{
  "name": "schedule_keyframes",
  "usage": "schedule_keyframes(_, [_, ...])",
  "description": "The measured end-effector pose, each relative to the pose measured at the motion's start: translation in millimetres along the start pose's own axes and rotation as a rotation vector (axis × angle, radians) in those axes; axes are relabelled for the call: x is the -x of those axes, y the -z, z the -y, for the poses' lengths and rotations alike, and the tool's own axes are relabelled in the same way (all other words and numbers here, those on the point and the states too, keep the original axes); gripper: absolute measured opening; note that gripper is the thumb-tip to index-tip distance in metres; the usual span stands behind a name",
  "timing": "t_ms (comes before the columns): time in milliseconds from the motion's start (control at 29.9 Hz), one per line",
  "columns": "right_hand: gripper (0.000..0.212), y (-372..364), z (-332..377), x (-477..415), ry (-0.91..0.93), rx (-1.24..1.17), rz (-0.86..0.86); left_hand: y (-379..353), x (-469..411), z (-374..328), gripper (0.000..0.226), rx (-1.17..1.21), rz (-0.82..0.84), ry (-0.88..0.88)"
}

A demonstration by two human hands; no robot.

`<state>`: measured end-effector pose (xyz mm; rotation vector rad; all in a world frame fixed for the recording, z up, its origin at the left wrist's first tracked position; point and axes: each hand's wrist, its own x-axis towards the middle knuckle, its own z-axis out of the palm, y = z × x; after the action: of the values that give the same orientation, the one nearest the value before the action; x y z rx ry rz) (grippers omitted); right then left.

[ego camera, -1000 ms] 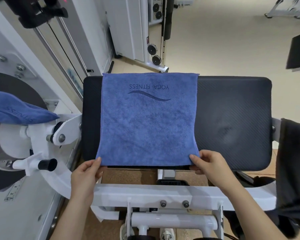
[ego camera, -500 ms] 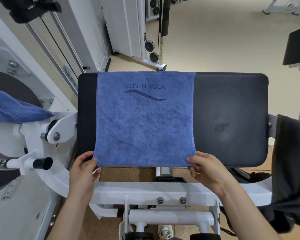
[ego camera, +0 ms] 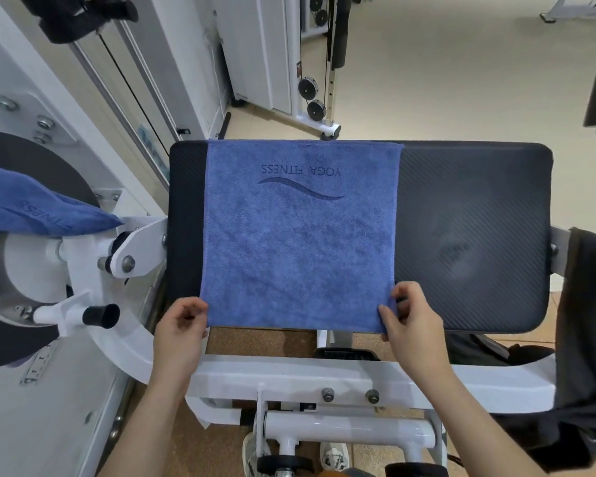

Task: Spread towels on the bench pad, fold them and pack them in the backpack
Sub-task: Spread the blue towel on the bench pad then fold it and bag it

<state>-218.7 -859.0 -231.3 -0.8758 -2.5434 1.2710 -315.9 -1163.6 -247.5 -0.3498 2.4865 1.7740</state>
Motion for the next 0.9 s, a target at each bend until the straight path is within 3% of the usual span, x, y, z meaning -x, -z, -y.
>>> schedule_keyframes(167, [0.022,-6,-10,0,0.384,0.346,-0.150,5,-3,3,0.025,-0.420,0.031,-0.177])
schedule_keyframes(268, [0.029,-9,-9,2,0.639,0.454,-0.202,7,0,1,0.025,-0.850,-0.039,-0.538])
schedule_keyframes(368, [0.030,-23,-11,6,0.921,0.569,-0.068,-9,6,-3,0.028,-1.021,0.108,-0.843])
schedule_keyframes(468, [0.038,-31,-18,1,1.047,0.682,0.087,-31,10,3,0.034,-1.062,0.279,-0.985])
schedule_keyframes(736, [0.028,-22,-25,-21,1.160,0.683,0.164,-20,-16,4,0.023,-0.970,0.390,-1.084])
schedule_keyframes(903, [0.023,-20,-31,-26,1.131,0.605,0.203,-17,-16,0,0.017,-0.922,0.393,-1.043])
